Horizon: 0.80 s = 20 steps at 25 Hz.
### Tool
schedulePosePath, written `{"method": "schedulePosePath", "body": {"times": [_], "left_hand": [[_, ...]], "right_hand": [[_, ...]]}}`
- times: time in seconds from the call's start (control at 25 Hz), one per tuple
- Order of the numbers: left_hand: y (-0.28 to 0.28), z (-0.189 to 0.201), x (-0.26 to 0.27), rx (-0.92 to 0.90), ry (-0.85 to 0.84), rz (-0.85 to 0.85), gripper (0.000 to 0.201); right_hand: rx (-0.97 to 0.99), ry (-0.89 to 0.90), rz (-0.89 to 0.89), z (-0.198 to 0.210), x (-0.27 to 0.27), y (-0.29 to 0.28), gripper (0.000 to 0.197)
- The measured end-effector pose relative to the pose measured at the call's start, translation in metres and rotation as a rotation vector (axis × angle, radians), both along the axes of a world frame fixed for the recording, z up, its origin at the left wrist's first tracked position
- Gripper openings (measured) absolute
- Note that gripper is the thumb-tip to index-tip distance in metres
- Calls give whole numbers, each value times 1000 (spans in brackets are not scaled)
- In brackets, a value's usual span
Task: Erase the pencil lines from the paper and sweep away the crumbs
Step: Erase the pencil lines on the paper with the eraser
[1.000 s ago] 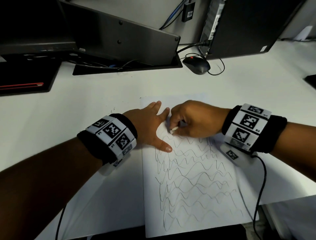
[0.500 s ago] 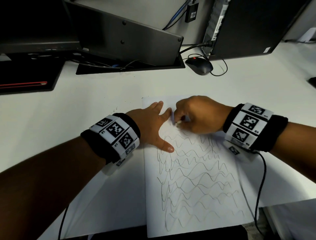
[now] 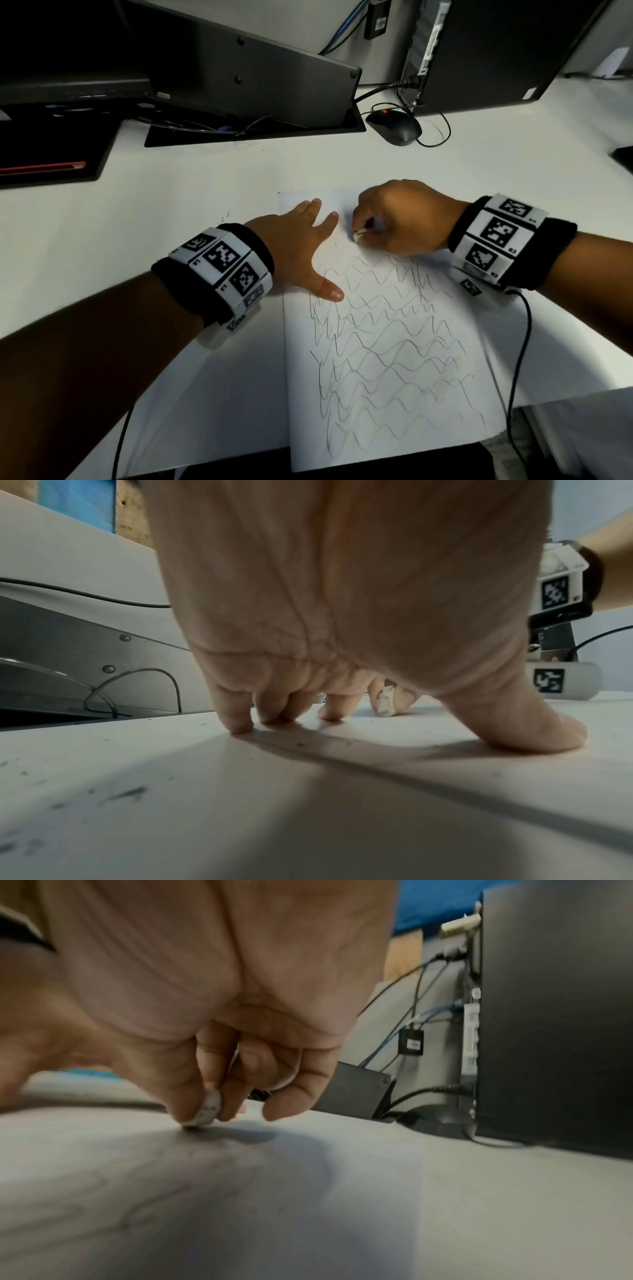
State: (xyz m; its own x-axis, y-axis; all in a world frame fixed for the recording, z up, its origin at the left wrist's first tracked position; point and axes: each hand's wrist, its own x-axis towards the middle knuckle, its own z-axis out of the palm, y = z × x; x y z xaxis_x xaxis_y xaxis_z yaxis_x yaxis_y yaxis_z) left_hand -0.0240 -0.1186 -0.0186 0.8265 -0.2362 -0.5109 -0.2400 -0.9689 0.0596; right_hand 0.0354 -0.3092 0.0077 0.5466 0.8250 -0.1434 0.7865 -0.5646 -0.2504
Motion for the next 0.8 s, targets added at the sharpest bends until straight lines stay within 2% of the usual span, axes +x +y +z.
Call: {"method": "schedulePosePath", "body": {"times": [0.16, 0.28, 0.44, 0.6, 0.72, 0.8], "left_hand": [[1, 1, 0, 8, 4, -5, 127], [1, 2, 0, 7, 12, -2, 127], [1, 1, 0, 18, 12, -4, 127], [0, 4, 1, 25, 24, -3, 127], [1, 5, 1, 31, 29, -2, 126], [1, 5, 0, 32, 35, 1, 126]], "right_hand": [[-59, 95, 98, 1, -8, 2, 13], [-40, -7, 5, 3, 0, -1, 14], [-54, 95, 82, -1, -7, -2, 11], [-29, -42, 8, 0, -2, -5, 13], [-63, 89, 76, 2, -7, -3, 12], [-56, 26, 24, 3, -1, -4, 13]]}}
